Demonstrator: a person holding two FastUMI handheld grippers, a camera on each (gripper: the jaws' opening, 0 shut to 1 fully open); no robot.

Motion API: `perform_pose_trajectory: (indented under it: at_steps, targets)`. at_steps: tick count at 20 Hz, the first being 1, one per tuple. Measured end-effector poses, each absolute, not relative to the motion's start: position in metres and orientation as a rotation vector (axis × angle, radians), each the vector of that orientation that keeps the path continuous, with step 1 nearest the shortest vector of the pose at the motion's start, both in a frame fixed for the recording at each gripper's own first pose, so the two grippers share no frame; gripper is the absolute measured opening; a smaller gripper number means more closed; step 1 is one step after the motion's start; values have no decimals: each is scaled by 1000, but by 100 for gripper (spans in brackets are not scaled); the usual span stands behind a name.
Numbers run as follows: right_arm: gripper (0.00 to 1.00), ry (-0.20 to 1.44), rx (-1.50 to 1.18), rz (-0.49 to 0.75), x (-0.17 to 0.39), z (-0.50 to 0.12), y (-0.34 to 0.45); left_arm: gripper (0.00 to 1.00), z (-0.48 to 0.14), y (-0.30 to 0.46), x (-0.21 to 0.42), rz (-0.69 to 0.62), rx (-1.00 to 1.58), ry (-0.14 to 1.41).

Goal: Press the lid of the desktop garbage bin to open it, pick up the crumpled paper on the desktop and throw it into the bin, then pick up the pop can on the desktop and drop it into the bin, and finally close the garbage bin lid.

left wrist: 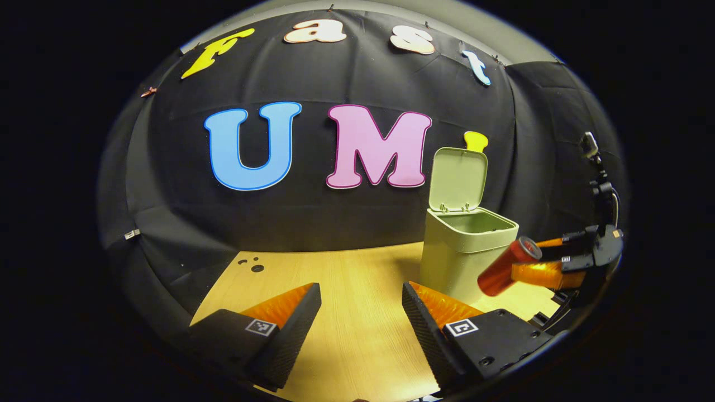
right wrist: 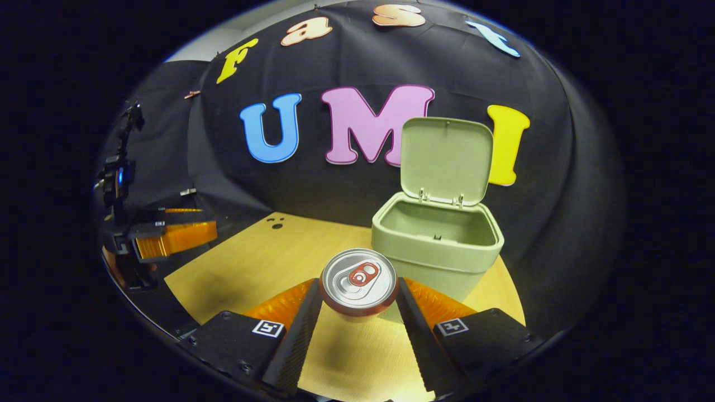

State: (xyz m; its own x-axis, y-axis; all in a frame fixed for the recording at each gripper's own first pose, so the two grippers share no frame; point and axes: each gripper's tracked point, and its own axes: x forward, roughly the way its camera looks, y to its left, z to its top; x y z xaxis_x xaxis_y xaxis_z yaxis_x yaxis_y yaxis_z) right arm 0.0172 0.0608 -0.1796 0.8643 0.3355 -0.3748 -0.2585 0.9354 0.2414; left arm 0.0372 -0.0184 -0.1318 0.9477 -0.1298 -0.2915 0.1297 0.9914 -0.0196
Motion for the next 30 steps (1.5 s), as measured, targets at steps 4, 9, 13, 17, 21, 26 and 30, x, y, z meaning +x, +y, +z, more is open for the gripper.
perform_pose_trajectory:
  at_steps: [4, 9, 13, 17, 21, 26, 30]
  targets:
    - [83, 360, 176, 298, 44, -152, 45, 94, -131, -18, 39, -123, -6, 295]
    - [83, 286, 184, 265, 76, -125, 24, 94, -131, -17, 45, -115, -14, 300]
    - [83, 237, 166, 237, 101, -113, 6, 94, -133, -17, 52, -101, -26, 304]
    - [82, 238, 148, 210, 121, -119, -7, 94, -129, -18, 61, -91, -20, 292]
    - [83, 264, 145, 183, 140, -136, -20, 94, -127, -23, 70, -91, -11, 288]
    - [83, 334, 123, 165, 160, -169, -35, 94, -134, -27, 81, -67, -24, 305]
    - [83, 412, 151, 166, 168, -198, -41, 94, -140, -32, 86, -48, -31, 318]
